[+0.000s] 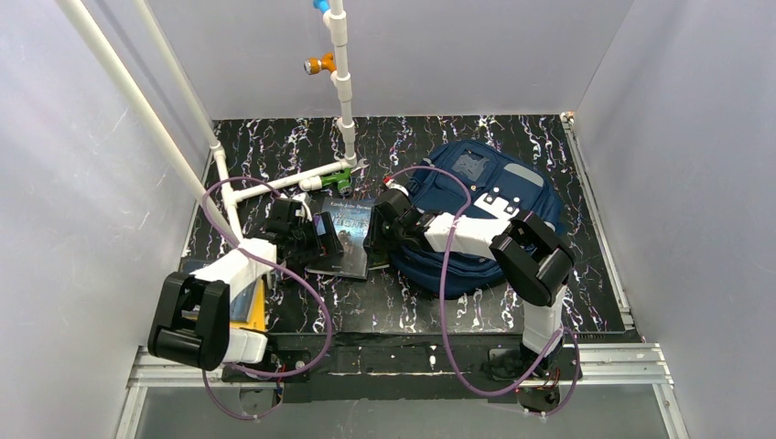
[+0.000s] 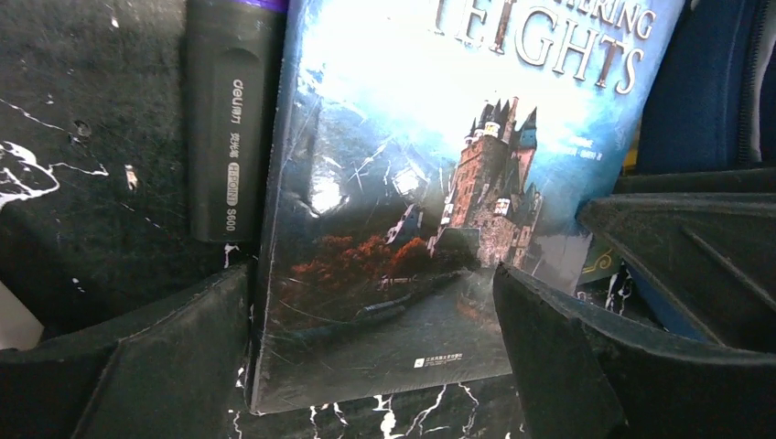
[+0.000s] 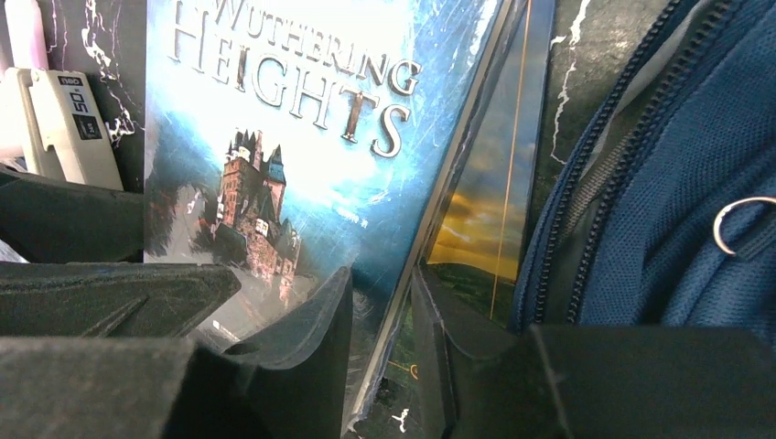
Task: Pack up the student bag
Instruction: Pick up the book from the center of the board.
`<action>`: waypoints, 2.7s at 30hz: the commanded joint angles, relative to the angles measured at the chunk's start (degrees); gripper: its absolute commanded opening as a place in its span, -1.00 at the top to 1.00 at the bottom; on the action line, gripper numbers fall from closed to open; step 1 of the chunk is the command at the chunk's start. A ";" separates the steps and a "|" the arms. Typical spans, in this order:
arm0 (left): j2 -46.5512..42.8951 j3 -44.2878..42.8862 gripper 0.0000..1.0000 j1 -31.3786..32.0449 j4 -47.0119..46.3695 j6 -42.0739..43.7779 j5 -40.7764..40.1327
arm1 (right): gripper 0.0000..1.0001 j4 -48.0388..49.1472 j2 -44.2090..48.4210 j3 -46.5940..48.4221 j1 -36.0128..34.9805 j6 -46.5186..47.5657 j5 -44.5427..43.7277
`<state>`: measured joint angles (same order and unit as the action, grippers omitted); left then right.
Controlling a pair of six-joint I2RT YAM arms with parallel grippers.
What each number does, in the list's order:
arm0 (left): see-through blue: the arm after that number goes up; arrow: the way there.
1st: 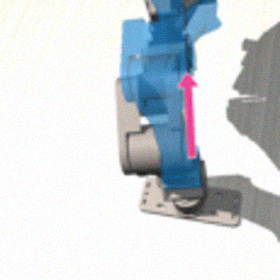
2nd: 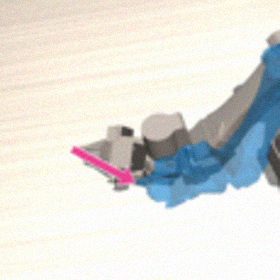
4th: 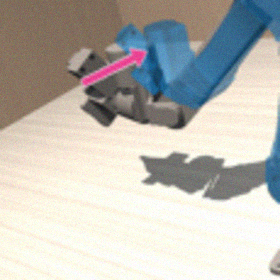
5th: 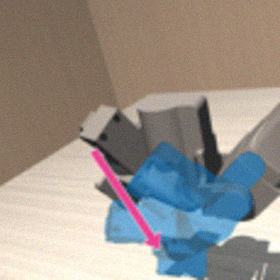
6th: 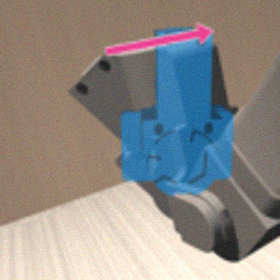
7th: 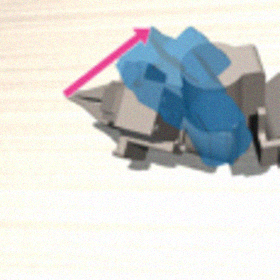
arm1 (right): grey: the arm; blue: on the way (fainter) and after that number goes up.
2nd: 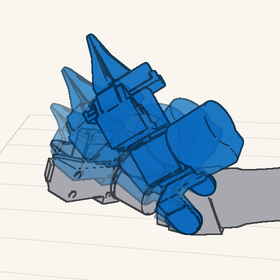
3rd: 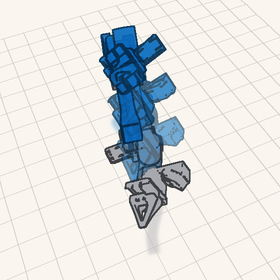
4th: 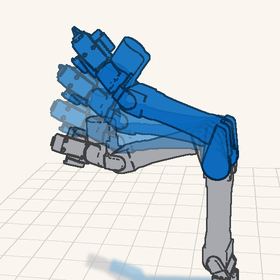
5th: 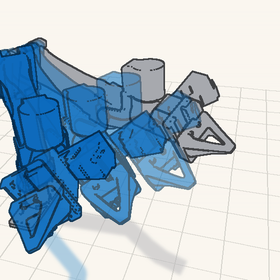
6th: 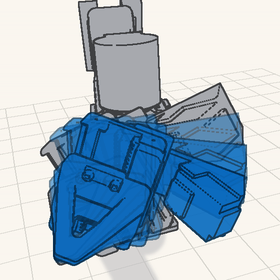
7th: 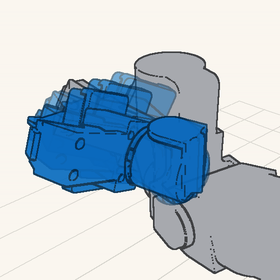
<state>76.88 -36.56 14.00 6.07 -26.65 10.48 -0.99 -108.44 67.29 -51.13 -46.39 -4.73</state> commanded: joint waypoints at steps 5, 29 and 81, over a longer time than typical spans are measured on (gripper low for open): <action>-5.34 -3.53 -0.85 -0.29 2.48 -5.33 9.40 | 0.30 2.62 -1.07 -2.60 0.07 0.60 -1.78; -8.54 -5.81 0.00 0.47 -7.38 -20.24 12.55 | 0.33 7.76 -1.04 -5.41 0.25 0.82 1.76; 6.57 -19.90 0.94 3.49 5.68 -0.18 4.96 | -0.91 -30.90 12.71 10.06 -4.81 40.05 -19.69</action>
<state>85.71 -55.64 16.95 6.66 -30.17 15.70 -14.15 -105.06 72.95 -51.88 -27.29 -10.33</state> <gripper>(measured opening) 0.245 0.838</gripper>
